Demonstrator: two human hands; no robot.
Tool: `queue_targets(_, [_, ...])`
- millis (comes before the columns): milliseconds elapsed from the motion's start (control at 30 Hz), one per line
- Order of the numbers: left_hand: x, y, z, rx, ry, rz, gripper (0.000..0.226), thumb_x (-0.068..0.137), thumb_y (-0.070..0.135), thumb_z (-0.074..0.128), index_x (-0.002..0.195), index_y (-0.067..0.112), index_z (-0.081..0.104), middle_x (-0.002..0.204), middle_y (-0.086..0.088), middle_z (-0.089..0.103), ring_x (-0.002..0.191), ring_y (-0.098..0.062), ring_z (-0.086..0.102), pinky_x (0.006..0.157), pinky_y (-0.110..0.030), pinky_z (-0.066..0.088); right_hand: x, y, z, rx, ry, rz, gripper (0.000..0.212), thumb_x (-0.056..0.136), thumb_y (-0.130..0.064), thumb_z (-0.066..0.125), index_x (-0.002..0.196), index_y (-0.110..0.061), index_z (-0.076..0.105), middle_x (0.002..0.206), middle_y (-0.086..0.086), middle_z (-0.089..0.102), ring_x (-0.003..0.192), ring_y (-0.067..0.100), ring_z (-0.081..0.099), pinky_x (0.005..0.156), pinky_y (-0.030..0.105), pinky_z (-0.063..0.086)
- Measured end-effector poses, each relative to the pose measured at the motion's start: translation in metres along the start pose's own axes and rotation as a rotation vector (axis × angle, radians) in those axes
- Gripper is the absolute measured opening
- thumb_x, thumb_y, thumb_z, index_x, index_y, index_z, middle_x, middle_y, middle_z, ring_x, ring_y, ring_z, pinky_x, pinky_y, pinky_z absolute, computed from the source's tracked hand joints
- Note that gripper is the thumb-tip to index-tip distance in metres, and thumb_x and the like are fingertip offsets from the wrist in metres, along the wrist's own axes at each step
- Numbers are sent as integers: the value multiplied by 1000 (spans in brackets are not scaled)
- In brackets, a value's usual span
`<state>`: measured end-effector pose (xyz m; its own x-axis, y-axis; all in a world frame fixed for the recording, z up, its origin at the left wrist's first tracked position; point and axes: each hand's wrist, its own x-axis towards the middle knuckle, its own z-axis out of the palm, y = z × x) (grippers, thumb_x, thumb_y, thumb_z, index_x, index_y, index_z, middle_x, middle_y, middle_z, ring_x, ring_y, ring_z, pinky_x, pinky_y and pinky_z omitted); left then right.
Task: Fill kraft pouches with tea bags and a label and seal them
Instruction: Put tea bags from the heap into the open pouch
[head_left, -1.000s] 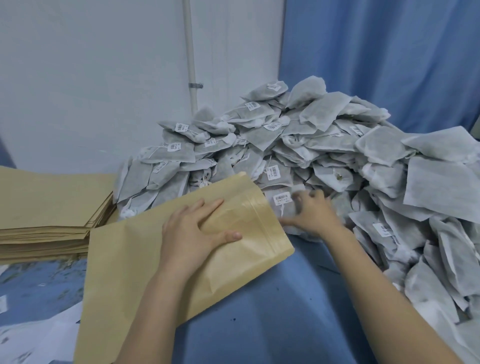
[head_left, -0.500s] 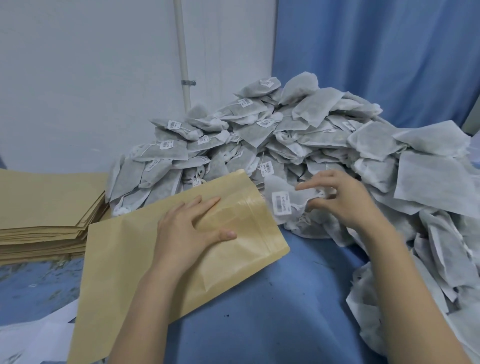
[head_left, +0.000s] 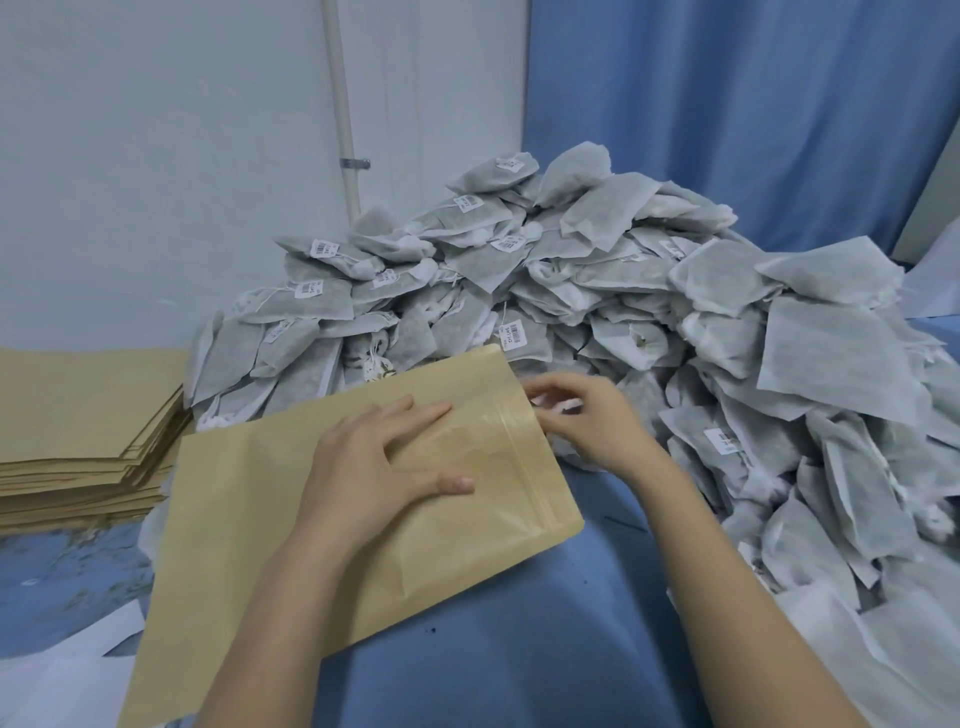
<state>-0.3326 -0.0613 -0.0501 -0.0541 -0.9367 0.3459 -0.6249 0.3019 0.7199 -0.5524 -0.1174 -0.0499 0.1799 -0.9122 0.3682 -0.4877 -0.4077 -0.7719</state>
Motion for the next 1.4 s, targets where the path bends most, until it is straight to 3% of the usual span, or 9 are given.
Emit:
queue_targets(133, [0,-3,3,11,16,1,69,46,53,84,108,61,56,139,14,49,135,-9,35,112,-31,26,0,51,-11,-898,93,262,53,82,-26,61,132,-25,45,146,8,31,133,26,27,105,36,30])
queue_targets(200, [1,-3,4,1,23,1,68,45,54,83,106,63,55,139,15,50,135,-8,35,111,-29,26,-3,65,-9,-1007,65,340,66,83,-31,61,140,-23,29,153,18,7,140,35,7,113,42,14])
queue_targets(267, [1,-4,4,-15,27,3,69,42,57,82,104,65,54,138,16,50,135,-7,35,111,-29,26,-2,69,-9,-940,136,421,72,82,-35,66,140,-18,28,151,26,3,139,39,7,113,43,15])
queue_targets(467, [1,-3,3,-32,32,5,73,33,70,68,105,64,55,138,15,50,134,-8,37,112,-34,28,-3,59,-18,-638,223,461,40,67,-28,81,103,-21,64,106,5,62,102,24,55,79,31,48])
queue_targets(567, [1,-3,3,-38,35,5,71,33,69,69,103,65,54,137,15,51,134,-8,37,112,-34,28,-2,36,-31,-226,302,389,35,59,-33,85,89,-27,68,87,-6,65,82,12,60,67,24,46])
queue_targets(667, [1,-4,3,-56,47,0,71,34,67,71,103,65,55,137,15,51,133,-7,38,111,-31,29,-4,17,-41,426,376,303,28,71,-11,76,93,-17,60,83,4,70,68,14,66,58,23,54])
queue_targets(833, [1,-5,1,-102,94,0,69,35,65,75,101,65,57,134,19,53,132,-4,39,110,-30,31,-4,10,-41,949,301,284,33,79,10,61,107,-4,50,95,12,66,80,23,68,68,35,59])
queue_targets(1167, [1,-7,-3,-147,178,2,67,39,62,78,102,69,56,128,22,57,124,4,43,110,-31,33,-3,14,-35,732,216,235,32,75,8,67,104,-1,56,86,11,71,75,23,68,64,28,57])
queue_targets(1400, [1,-3,-2,-157,175,39,66,38,61,79,100,70,56,127,28,56,122,9,43,107,-25,33,-6,2,-27,600,-134,172,31,74,-7,73,104,-9,66,98,9,72,86,19,69,69,23,53])
